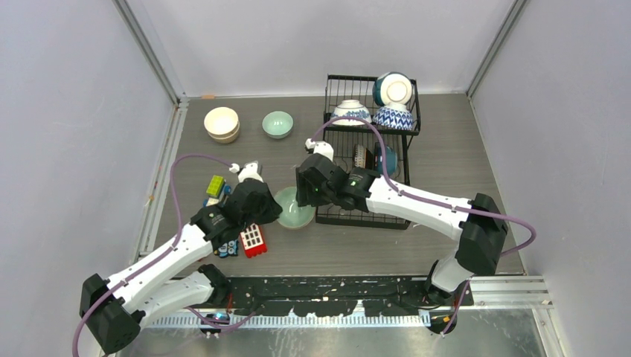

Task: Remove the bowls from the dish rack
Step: Place the bowl at the center of the board.

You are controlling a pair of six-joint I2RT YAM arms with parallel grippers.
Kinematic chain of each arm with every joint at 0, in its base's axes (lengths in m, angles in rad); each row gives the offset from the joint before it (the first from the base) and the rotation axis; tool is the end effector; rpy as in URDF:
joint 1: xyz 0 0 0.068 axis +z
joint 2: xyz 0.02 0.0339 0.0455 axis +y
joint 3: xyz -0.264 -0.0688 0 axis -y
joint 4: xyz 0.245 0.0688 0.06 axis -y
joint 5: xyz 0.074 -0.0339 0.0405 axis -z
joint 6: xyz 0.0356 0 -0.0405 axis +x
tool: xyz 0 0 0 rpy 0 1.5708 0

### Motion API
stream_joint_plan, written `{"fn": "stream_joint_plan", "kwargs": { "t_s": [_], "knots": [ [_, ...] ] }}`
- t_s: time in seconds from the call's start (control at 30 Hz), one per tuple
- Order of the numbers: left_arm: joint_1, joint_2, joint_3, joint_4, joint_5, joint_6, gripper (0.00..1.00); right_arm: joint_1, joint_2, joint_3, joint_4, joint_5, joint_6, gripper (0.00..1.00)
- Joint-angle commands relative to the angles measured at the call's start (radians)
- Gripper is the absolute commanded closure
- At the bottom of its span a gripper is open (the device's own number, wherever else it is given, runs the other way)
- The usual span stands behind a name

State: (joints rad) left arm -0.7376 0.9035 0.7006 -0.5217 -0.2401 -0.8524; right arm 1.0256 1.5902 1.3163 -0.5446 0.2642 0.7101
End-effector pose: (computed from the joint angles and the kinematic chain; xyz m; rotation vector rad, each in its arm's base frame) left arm 0.1463 -0.1215 0.2583 -0.2600 2.3188 -0.5521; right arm 0.1901 0.2955 0.2898 -0.2540 2.4027 0.5198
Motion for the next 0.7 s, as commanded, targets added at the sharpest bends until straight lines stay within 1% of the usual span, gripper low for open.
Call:
{"fn": "stream_joint_plan", "kwargs": {
  "t_s": [0.0, 0.1, 0.17, 0.2, 0.27, 0.3, 0.47, 0.67],
  "knots": [
    [-0.002, -0.034, 0.014, 0.058, 0.013, 0.012, 1.00, 0.003, -0.051, 0.006, 0.040, -0.003, -0.006, 0.37],
    [-0.002, -0.042, 0.013, 0.058, 0.012, 0.014, 1.00, 0.002, -0.059, 0.002, 0.040, -0.006, -0.010, 0.28],
    [-0.002, -0.045, 0.009, 0.062, 0.007, 0.019, 1.00, 0.004, -0.068, -0.002, 0.041, -0.008, -0.017, 0.20],
    [-0.002, -0.046, 0.007, 0.060, -0.001, 0.019, 1.00, 0.003, -0.074, -0.002, 0.041, -0.007, -0.021, 0.16],
    [-0.002, -0.049, 0.005, 0.055, -0.013, 0.020, 1.00, 0.002, -0.087, -0.004, 0.038, -0.006, -0.031, 0.02],
    [-0.002, -0.051, 0.005, 0.053, -0.016, 0.021, 1.00, 0.003, -0.092, -0.001, 0.033, -0.006, -0.035, 0.00],
    [-0.002, -0.065, 0.017, 0.050, -0.063, 0.031, 1.00, 0.003, -0.151, 0.004, 0.004, 0.009, -0.068, 0.00],
    [0.000, -0.048, 0.077, 0.027, -0.108, 0.065, 1.00, 0.003, -0.245, -0.016, -0.035, 0.024, -0.110, 0.00]
  ]
}}
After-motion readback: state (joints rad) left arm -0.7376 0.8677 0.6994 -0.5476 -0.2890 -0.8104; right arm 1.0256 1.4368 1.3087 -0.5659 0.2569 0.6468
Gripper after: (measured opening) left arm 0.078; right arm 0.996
